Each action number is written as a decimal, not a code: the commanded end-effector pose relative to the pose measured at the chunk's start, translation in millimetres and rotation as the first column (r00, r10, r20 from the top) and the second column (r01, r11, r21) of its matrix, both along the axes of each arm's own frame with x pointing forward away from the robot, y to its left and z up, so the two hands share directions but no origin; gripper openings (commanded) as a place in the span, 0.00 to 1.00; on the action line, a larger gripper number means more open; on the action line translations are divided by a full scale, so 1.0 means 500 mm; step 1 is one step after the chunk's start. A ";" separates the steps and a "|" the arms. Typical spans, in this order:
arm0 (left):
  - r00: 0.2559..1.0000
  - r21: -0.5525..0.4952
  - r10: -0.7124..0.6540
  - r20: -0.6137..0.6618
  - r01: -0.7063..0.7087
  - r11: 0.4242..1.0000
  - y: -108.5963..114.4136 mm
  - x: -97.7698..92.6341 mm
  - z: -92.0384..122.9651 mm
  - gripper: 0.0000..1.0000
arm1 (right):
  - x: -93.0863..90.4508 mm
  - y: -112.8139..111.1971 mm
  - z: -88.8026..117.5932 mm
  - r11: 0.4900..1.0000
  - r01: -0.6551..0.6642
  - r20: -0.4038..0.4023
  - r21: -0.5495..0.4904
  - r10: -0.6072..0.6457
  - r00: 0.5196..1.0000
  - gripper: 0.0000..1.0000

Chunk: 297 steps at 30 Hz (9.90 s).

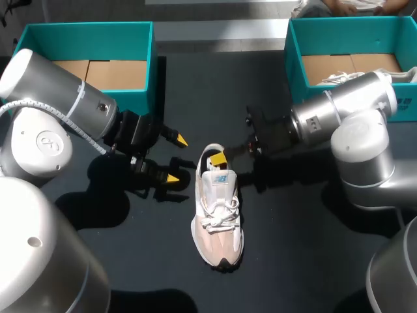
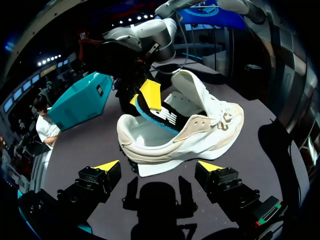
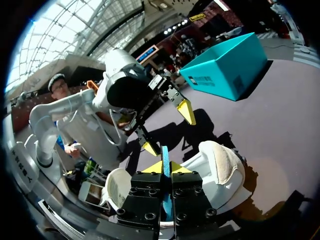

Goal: Take the shoe out of the shoebox, open the shoe tongue, remove and reinsert the insole, then place the shoe into the shoebox

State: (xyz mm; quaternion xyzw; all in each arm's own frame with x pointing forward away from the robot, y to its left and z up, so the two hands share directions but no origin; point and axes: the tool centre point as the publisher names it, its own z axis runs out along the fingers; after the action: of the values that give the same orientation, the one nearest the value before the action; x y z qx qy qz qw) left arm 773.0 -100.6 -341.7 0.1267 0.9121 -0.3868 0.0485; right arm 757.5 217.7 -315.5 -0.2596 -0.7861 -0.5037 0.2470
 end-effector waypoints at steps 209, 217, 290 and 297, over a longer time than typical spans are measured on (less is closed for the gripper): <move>0.964 0.153 -0.162 0.211 0.131 0.980 0.284 0.114 0.265 1.00 | -0.082 -0.006 -0.057 0.297 0.160 -0.056 -0.941 -0.606 0.794 1.00; 0.964 0.153 -0.162 0.211 0.131 0.980 0.284 0.114 0.265 1.00 | -0.072 -0.010 -0.028 0.255 0.204 0.007 -0.945 -0.610 0.792 1.00; 0.964 0.153 -0.162 0.211 0.131 0.980 0.284 0.114 0.265 1.00 | 0.123 -0.002 0.006 0.248 -0.104 0.092 -0.963 0.668 0.739 1.00; 0.964 0.153 -0.162 0.211 0.131 0.980 0.284 0.114 0.265 1.00 | 0.129 -0.012 -0.039 0.218 -0.114 0.081 -0.969 0.721 0.688 1.00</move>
State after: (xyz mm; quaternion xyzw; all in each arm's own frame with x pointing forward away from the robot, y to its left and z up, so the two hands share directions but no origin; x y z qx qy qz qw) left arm 831.6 41.0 -209.2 0.2396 0.9131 -0.3103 0.1121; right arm 818.3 204.7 -325.6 -0.0738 -0.9964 0.0184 -0.0366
